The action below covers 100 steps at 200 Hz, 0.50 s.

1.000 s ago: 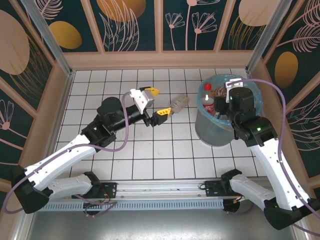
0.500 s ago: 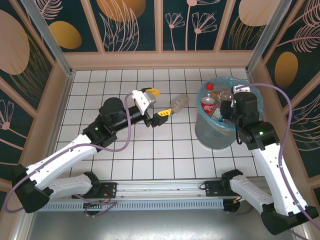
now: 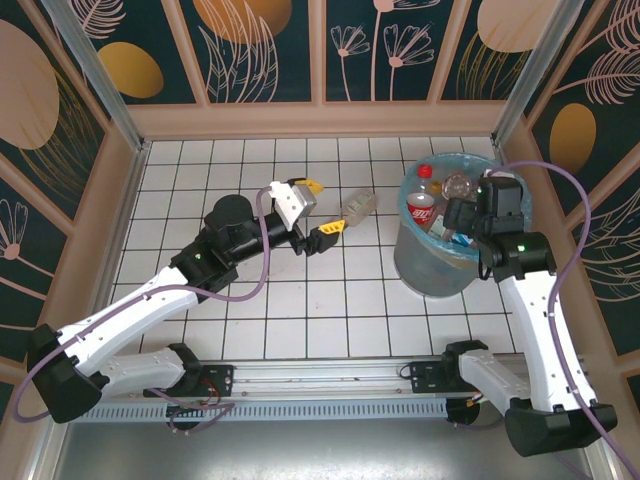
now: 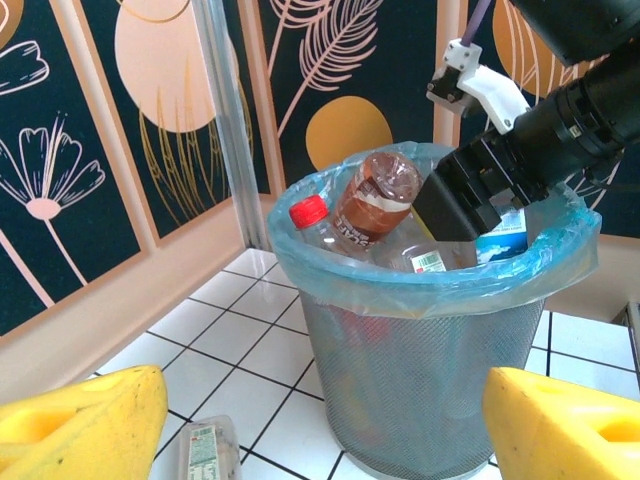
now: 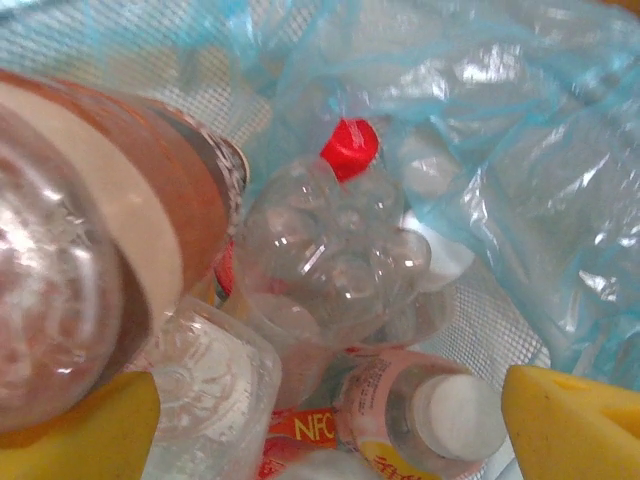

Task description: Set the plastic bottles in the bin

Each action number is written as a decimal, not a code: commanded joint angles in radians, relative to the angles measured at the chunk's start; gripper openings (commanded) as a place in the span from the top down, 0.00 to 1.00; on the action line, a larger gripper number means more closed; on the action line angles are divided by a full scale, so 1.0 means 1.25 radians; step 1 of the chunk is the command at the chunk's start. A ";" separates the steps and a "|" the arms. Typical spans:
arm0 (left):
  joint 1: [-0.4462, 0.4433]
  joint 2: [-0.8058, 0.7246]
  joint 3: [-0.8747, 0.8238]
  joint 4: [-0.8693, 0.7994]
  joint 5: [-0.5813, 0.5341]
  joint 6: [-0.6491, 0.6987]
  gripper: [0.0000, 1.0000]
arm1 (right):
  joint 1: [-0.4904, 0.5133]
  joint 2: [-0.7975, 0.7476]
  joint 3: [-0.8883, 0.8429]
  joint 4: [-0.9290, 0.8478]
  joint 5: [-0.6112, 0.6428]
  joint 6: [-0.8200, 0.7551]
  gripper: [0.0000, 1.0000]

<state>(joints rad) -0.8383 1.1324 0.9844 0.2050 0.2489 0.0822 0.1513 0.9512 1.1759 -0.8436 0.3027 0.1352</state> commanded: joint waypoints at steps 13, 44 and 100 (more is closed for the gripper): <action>-0.004 -0.014 -0.003 0.009 -0.029 0.009 0.17 | -0.006 0.022 0.139 -0.012 -0.016 -0.007 0.09; -0.004 0.009 0.039 -0.044 -0.117 -0.034 0.16 | -0.003 0.048 0.239 -0.022 -0.051 0.007 0.12; -0.002 0.040 0.088 -0.114 -0.433 -0.143 0.13 | 0.132 0.126 0.321 0.035 -0.182 0.091 0.37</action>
<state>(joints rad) -0.8383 1.1671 1.0416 0.1192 -0.0460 -0.0059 0.2173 1.0592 1.5543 -0.8505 0.1600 0.1886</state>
